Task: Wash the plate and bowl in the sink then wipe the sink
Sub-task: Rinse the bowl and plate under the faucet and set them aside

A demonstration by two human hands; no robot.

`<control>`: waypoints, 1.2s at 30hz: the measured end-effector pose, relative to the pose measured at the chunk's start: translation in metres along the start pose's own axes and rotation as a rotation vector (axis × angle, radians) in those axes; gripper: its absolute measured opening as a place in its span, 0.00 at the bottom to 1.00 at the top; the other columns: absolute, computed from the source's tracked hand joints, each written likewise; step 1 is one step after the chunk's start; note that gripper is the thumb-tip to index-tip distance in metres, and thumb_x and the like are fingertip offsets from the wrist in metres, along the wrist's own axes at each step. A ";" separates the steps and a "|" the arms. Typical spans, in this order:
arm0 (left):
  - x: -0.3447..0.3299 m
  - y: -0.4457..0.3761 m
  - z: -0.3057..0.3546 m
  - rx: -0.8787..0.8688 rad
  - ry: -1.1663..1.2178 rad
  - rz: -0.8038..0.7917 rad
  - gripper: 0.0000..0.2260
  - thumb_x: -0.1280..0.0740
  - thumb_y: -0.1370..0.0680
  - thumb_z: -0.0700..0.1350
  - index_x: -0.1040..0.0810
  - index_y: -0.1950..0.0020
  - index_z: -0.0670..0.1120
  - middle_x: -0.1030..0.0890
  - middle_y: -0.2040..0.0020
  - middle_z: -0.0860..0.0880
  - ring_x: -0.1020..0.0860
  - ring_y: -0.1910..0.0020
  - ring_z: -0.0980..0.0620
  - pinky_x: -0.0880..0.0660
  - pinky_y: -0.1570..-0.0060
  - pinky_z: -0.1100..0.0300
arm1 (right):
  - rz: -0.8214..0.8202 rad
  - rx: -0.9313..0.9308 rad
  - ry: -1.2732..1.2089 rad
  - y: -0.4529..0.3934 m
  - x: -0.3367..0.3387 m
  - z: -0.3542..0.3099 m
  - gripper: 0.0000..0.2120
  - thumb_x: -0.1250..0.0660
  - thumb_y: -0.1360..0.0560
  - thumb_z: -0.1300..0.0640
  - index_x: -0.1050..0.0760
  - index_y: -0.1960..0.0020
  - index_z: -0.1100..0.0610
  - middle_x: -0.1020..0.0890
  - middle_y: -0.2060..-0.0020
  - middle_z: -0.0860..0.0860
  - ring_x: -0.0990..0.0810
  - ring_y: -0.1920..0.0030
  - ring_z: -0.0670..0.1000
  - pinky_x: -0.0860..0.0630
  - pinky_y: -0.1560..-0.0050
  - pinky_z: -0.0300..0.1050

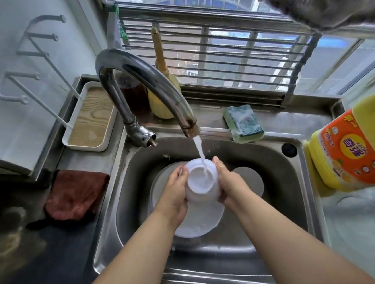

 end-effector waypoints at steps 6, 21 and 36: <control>-0.007 0.004 -0.004 0.035 0.091 0.009 0.15 0.46 0.16 0.45 0.28 0.32 0.43 0.20 0.43 0.45 0.22 0.48 0.50 0.25 0.47 0.56 | 0.004 0.006 -0.003 0.006 0.007 -0.007 0.26 0.33 0.30 0.36 0.22 0.50 0.59 0.17 0.53 0.57 0.18 0.52 0.58 0.23 0.44 0.55; 0.012 0.021 -0.018 0.413 -0.305 -0.012 0.16 0.50 0.27 0.28 0.31 0.41 0.32 0.21 0.52 0.33 0.19 0.59 0.39 0.18 0.61 0.49 | -0.186 1.360 1.526 0.106 -0.038 -0.010 0.07 0.31 0.32 0.54 0.22 0.55 0.54 0.17 0.65 0.49 0.18 0.64 0.53 0.23 0.65 0.44; 0.012 0.013 -0.014 0.167 -0.263 0.130 0.26 0.44 0.29 0.29 0.34 0.33 0.47 0.25 0.41 0.39 0.22 0.48 0.38 0.19 0.63 0.51 | -0.062 0.967 1.680 0.087 -0.048 -0.019 0.07 0.33 0.27 0.56 0.20 0.52 0.57 0.18 0.56 0.56 0.21 0.53 0.57 0.28 0.56 0.44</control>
Point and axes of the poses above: each hand's wrist, its own y-axis away from the middle knuckle, its own x-axis out of the back of the hand, z = x × y, the point moved 9 cm from there along -y, towards the middle knuckle
